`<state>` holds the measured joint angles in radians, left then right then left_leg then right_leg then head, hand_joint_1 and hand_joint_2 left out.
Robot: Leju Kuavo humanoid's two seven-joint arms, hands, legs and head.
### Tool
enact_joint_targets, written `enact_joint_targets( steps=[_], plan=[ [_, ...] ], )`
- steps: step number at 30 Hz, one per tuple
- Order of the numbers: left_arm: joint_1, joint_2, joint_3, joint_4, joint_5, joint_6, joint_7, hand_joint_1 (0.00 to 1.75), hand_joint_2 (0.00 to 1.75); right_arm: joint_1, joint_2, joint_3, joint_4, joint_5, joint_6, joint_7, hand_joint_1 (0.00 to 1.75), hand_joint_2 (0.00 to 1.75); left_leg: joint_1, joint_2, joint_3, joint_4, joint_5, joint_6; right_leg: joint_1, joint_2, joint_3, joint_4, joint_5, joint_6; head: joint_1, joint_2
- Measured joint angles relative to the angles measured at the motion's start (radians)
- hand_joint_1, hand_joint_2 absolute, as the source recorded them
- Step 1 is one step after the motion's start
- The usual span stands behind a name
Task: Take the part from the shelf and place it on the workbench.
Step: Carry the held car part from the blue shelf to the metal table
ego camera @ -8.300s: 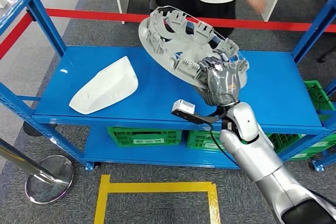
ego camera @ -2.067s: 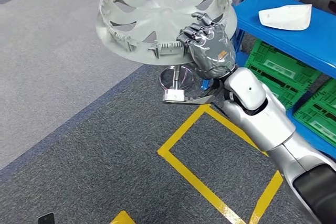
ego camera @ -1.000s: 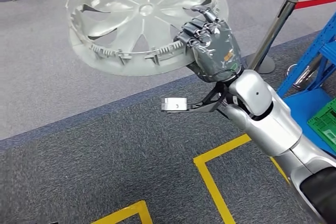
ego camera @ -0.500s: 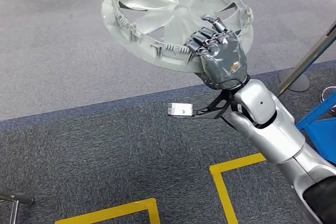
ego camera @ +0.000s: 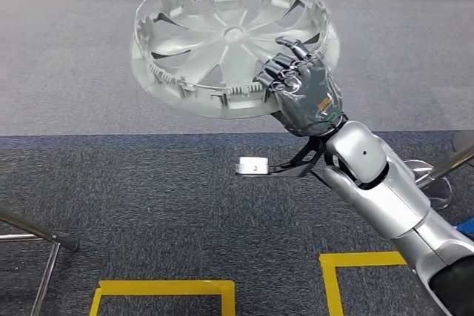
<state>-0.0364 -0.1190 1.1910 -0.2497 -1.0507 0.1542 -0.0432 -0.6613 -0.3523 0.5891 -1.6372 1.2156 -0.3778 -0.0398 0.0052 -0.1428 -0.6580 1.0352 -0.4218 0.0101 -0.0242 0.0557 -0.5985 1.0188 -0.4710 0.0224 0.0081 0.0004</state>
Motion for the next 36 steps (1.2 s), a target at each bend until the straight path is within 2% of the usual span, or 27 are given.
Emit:
enact_joint_targets(
  steps=[2,3,4,5,6,7,8,10,12,14,15,17,18,19,20,21,22,23,24,26,28,29,30,31,32,34,36],
  plan=[
    [0.005,-0.002,0.000,0.001,-0.010,-0.036,0.035,0.00,1.75,-0.003,0.018,0.009,0.007,-0.013,0.008,-0.003,1.75,1.75,-0.004,0.055,-0.023,0.053,-0.030,-0.011,-0.002,-0.030,0.016,-0.015,0.001,-0.009,-0.008,0.000],
    [0.005,-0.005,0.000,0.002,-0.016,-0.051,0.042,0.00,1.75,-0.005,0.026,0.014,0.011,-0.018,0.011,-0.006,1.75,1.75,-0.004,0.091,-0.048,0.107,-0.055,-0.016,0.000,-0.045,0.022,-0.018,0.000,-0.012,-0.012,0.000],
    [0.004,-0.006,0.000,0.002,-0.022,-0.065,0.049,0.00,1.75,-0.007,0.034,0.019,0.015,-0.026,0.015,-0.009,1.75,1.75,0.000,0.113,-0.081,0.172,-0.082,-0.022,0.002,-0.062,0.028,-0.019,-0.003,-0.014,-0.015,0.000],
    [0.004,-0.008,0.000,0.002,-0.027,-0.075,0.054,0.00,1.75,-0.009,0.042,0.023,0.019,-0.034,0.018,-0.013,1.75,1.75,0.004,0.123,-0.110,0.228,-0.100,-0.027,0.003,-0.079,0.032,-0.019,-0.007,-0.015,-0.014,0.000],
    [0.004,-0.009,0.000,0.002,-0.031,-0.082,0.058,0.00,1.75,-0.011,0.049,0.027,0.023,-0.042,0.022,-0.017,1.75,1.75,0.009,0.127,-0.127,0.258,-0.102,-0.031,0.004,-0.096,0.036,-0.019,-0.011,-0.015,-0.015,0.000],
    [0.006,-0.009,0.000,0.002,-0.034,-0.087,0.061,0.00,1.75,-0.011,0.057,0.031,0.028,-0.049,0.026,-0.020,1.75,1.75,0.014,0.130,-0.125,0.250,-0.086,-0.036,0.003,-0.111,0.041,-0.018,-0.016,-0.013,-0.015,0.000],
    [0.008,-0.010,0.000,0.002,-0.035,-0.089,0.063,0.00,1.75,-0.012,0.063,0.036,0.032,-0.053,0.027,-0.022,1.75,1.75,0.019,0.137,-0.103,0.203,-0.053,-0.040,0.003,-0.125,0.047,-0.018,-0.021,-0.009,-0.015,0.000],
    [0.010,-0.011,-0.001,0.002,-0.037,-0.092,0.064,0.00,1.75,-0.012,0.072,0.041,0.038,-0.057,0.028,-0.023,1.75,1.75,0.020,0.178,-0.039,0.072,0.007,-0.044,0.005,-0.148,0.058,-0.016,-0.033,0.002,-0.016,0.000],
    [0.009,-0.014,-0.002,0.002,-0.042,-0.093,0.064,0.00,1.75,-0.015,0.076,0.045,0.044,-0.056,0.030,-0.025,1.75,1.75,0.010,0.208,-0.009,0.008,0.018,-0.032,0.010,-0.166,0.063,-0.013,-0.043,0.016,-0.016,0.000],
    [0.010,-0.015,-0.004,0.002,-0.052,-0.094,0.064,0.00,1.75,-0.020,0.084,0.050,0.049,-0.048,0.034,-0.030,1.75,1.75,0.003,0.195,-0.009,0.006,0.010,-0.010,0.011,-0.184,0.071,-0.015,-0.050,0.028,-0.015,0.000],
    [0.011,-0.015,-0.005,0.002,-0.058,-0.094,0.063,0.00,1.75,-0.023,0.089,0.054,0.052,-0.043,0.035,-0.031,1.75,1.75,0.003,0.184,-0.007,0.005,0.008,-0.002,0.007,-0.179,0.073,-0.014,-0.057,0.033,-0.013,0.000],
    [0.010,-0.014,-0.008,0.002,-0.067,-0.094,0.060,0.00,1.75,-0.030,0.094,0.058,0.058,-0.035,0.037,-0.031,1.75,1.75,0.004,0.163,-0.001,0.002,0.006,0.013,0.000,-0.129,0.052,0.034,-0.089,0.038,-0.009,0.000],
    [0.007,-0.013,-0.010,0.002,-0.070,-0.094,0.059,0.00,1.75,-0.032,0.095,0.059,0.061,-0.033,0.037,-0.030,1.75,1.75,0.005,0.151,0.001,0.001,0.005,0.019,-0.001,-0.095,0.021,0.091,-0.116,0.036,-0.006,0.000],
    [0.004,-0.013,-0.012,0.002,-0.074,-0.095,0.058,0.00,1.75,-0.034,0.095,0.060,0.065,-0.032,0.037,-0.028,1.75,1.75,0.003,0.139,0.001,0.002,0.004,0.024,0.001,-0.072,-0.018,0.160,-0.140,0.032,-0.004,0.000],
    [0.002,-0.012,-0.014,0.002,-0.078,-0.096,0.057,0.00,1.75,-0.034,0.096,0.061,0.070,-0.031,0.037,-0.027,1.75,1.75,0.001,0.124,0.002,0.002,0.003,0.027,0.004,-0.062,-0.061,0.227,-0.157,0.028,-0.002,0.000],
    [0.000,-0.012,-0.016,0.002,-0.081,-0.098,0.056,0.00,1.75,-0.035,0.096,0.062,0.076,-0.030,0.037,-0.026,1.75,1.75,-0.002,0.109,0.003,0.002,0.002,0.029,0.006,-0.058,-0.094,0.270,-0.158,0.023,-0.001,0.000],
    [0.000,-0.013,-0.019,0.002,-0.085,-0.099,0.056,0.00,1.75,-0.035,0.097,0.063,0.083,-0.029,0.036,-0.025,1.75,1.75,-0.005,0.092,0.006,0.002,0.001,0.031,0.009,-0.056,-0.111,0.276,-0.139,0.017,-0.001,0.000],
    [0.001,-0.014,-0.022,0.002,-0.088,-0.100,0.056,0.00,1.75,-0.036,0.097,0.064,0.088,-0.029,0.036,-0.025,1.75,1.75,-0.008,0.075,0.009,0.002,0.000,0.032,0.013,-0.052,-0.112,0.248,-0.103,0.010,-0.001,0.000],
    [0.003,-0.015,-0.024,0.002,-0.090,-0.101,0.056,0.00,1.75,-0.037,0.098,0.064,0.092,-0.029,0.036,-0.025,1.75,1.75,-0.010,0.059,0.012,0.003,-0.001,0.032,0.016,-0.042,-0.096,0.189,-0.057,0.001,-0.001,0.000],
    [0.004,-0.018,-0.026,0.002,-0.092,-0.100,0.056,0.00,1.75,-0.040,0.098,0.063,0.099,-0.030,0.035,-0.025,1.75,1.75,-0.010,0.033,0.011,0.004,-0.002,0.030,0.018,0.006,-0.051,0.070,0.004,-0.012,-0.002,0.000],
    [0.006,-0.020,-0.027,0.002,-0.092,-0.100,0.056,0.00,1.75,-0.043,0.099,0.063,0.102,-0.029,0.034,-0.025,1.75,1.75,-0.005,0.011,0.004,0.005,0.000,0.022,0.018,0.031,-0.025,0.019,0.009,-0.014,-0.001,0.000],
    [0.007,-0.020,-0.028,0.002,-0.092,-0.100,0.056,0.00,1.75,-0.046,0.101,0.064,0.103,-0.029,0.033,-0.025,1.75,1.75,-0.002,0.000,0.001,0.004,0.001,0.016,0.019,0.023,-0.018,0.010,0.007,-0.012,0.001,0.000],
    [0.009,-0.019,-0.028,0.002,-0.092,-0.100,0.056,0.00,1.75,-0.048,0.103,0.064,0.104,-0.029,0.033,-0.025,1.75,1.75,-0.001,-0.001,-0.001,0.004,0.000,0.011,0.019,0.011,-0.014,0.005,0.006,-0.012,0.003,0.000],
    [0.011,-0.018,-0.028,0.002,-0.093,-0.100,0.056,0.00,1.75,-0.050,0.105,0.064,0.105,-0.029,0.032,-0.025,1.75,1.75,-0.003,0.014,-0.003,0.010,-0.006,0.005,0.017,-0.002,-0.008,-0.002,0.007,-0.015,0.002,0.000],
    [0.012,-0.018,-0.029,0.002,-0.093,-0.099,0.056,0.00,1.75,-0.051,0.107,0.064,0.106,-0.029,0.032,-0.025,1.75,1.75,-0.006,0.042,-0.012,0.033,-0.021,0.000,0.015,-0.016,-0.001,-0.008,0.008,-0.017,0.000,0.000],
    [0.010,-0.018,-0.029,0.002,-0.094,-0.098,0.056,0.00,1.75,-0.050,0.108,0.064,0.108,-0.029,0.033,-0.025,1.75,1.75,-0.008,0.105,-0.057,0.133,-0.076,-0.009,0.014,-0.045,0.009,-0.014,0.005,-0.021,-0.004,0.000],
    [0.007,-0.019,-0.029,0.002,-0.097,-0.090,0.054,0.00,1.75,-0.050,0.108,0.064,0.109,-0.028,0.033,-0.025,1.75,1.75,-0.002,0.125,-0.113,0.247,-0.118,-0.019,0.015,-0.076,0.015,-0.013,-0.001,-0.022,-0.005,0.000]
  ],
)
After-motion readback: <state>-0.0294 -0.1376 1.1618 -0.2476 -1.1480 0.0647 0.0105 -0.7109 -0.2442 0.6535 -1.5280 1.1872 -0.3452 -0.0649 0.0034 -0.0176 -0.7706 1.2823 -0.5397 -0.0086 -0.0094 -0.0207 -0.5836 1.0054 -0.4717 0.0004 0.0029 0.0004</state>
